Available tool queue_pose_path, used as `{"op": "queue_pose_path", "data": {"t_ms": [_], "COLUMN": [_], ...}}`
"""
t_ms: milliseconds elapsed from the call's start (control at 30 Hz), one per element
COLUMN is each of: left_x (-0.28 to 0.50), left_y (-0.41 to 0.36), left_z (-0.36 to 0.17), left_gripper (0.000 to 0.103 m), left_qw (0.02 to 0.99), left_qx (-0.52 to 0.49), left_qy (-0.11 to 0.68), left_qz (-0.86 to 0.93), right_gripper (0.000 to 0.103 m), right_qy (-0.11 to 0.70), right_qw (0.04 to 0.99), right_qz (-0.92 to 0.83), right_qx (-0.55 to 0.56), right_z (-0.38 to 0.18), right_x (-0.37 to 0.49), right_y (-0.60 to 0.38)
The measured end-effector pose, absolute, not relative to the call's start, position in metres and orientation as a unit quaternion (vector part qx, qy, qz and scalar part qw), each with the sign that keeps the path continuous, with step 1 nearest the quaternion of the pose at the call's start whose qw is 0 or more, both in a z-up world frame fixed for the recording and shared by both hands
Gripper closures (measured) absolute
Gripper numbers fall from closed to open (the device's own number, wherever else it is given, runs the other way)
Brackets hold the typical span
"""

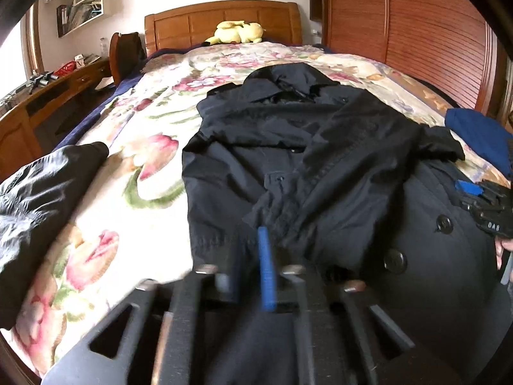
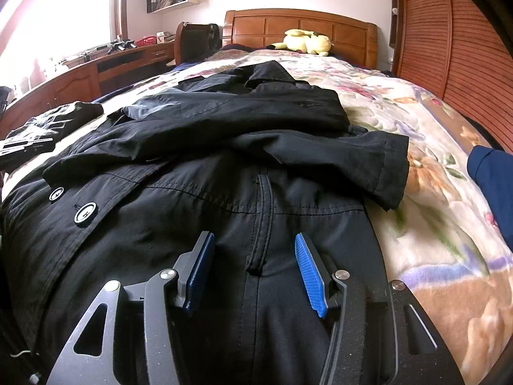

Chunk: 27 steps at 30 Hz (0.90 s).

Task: Fold large clothes

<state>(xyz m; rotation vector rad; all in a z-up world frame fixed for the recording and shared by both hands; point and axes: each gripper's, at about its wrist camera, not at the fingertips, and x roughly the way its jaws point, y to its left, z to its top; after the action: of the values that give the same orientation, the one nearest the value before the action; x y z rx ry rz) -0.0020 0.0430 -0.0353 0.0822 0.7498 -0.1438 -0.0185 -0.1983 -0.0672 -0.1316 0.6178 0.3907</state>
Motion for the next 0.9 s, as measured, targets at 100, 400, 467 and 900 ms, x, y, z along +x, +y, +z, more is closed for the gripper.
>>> {"op": "queue_pose_path", "data": {"t_ms": [100,400,467,900], "left_x": [-0.016,-0.063,-0.071,-0.090], "left_y": [0.050,0.088,0.092,0.092], "left_z": [-0.036,-0.044,-0.046,-0.055], "left_gripper": [0.076,0.074,0.074,0.074], "left_qw": [0.927,0.923,0.923,0.923], "left_qx": [0.047,0.053,0.049,0.034], "left_qy": [0.367,0.381,0.382,0.380], "left_qz": [-0.059,-0.022,-0.024,-0.044], "right_gripper": [0.049,0.049,0.049,0.049], "right_qy": [0.301,0.289,0.285,0.322], "right_qw": [0.932,0.937,0.938,0.934], "right_qz": [0.191,0.181,0.175,0.146], "right_qx": [-0.066,-0.077,-0.084,-0.056], "right_z": [-0.067,-0.058,-0.053,-0.040], "right_x": [-0.019,-0.036,-0.045,-0.092], "right_y": [-0.198,-0.208,-0.213,-0.266]}}
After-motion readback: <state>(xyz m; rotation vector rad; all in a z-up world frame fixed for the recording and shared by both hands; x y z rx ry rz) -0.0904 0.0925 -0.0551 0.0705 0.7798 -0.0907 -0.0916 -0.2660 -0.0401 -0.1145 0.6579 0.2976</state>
